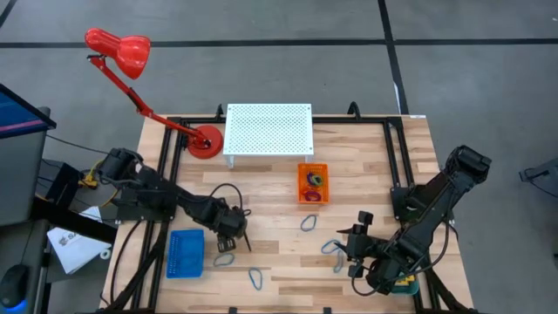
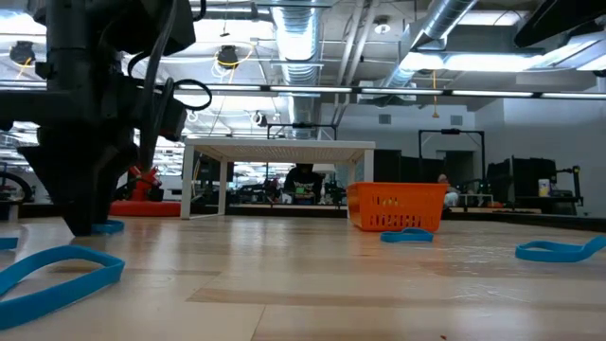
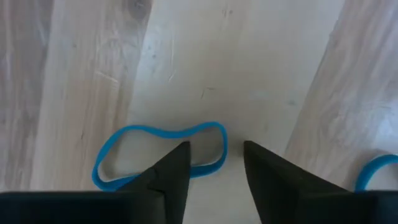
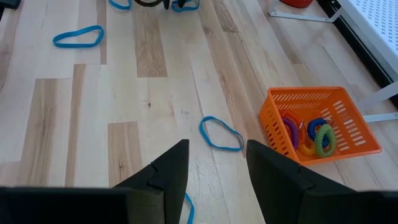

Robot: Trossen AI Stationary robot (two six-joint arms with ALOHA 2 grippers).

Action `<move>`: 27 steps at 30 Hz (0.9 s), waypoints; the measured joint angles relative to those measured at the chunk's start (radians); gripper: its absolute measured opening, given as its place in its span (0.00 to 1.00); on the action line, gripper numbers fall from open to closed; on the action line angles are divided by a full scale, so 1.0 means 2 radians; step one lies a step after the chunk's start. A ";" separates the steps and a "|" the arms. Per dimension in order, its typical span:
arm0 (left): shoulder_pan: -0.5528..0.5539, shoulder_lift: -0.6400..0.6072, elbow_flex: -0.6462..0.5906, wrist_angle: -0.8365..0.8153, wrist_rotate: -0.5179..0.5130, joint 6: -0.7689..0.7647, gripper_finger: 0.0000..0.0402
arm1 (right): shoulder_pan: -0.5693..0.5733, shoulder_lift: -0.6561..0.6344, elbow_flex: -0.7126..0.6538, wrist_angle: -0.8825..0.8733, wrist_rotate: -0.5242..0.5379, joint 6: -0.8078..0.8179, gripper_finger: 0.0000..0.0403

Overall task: Pick & Place Office Desk Supplies
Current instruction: Put the blue rubber band into the blue bin

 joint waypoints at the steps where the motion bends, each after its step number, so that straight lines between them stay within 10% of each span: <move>1: -0.001 0.002 0.000 0.000 -0.007 -0.002 0.33 | 0.000 0.000 0.000 0.000 0.000 0.000 0.39; 9: -0.013 0.005 0.000 0.010 -0.030 -0.017 0.03 | 0.000 0.000 0.000 0.000 0.000 0.001 0.39; 27: -0.021 -0.091 0.000 0.177 -0.017 0.028 0.00 | 0.000 0.000 0.000 0.001 0.000 -0.001 0.39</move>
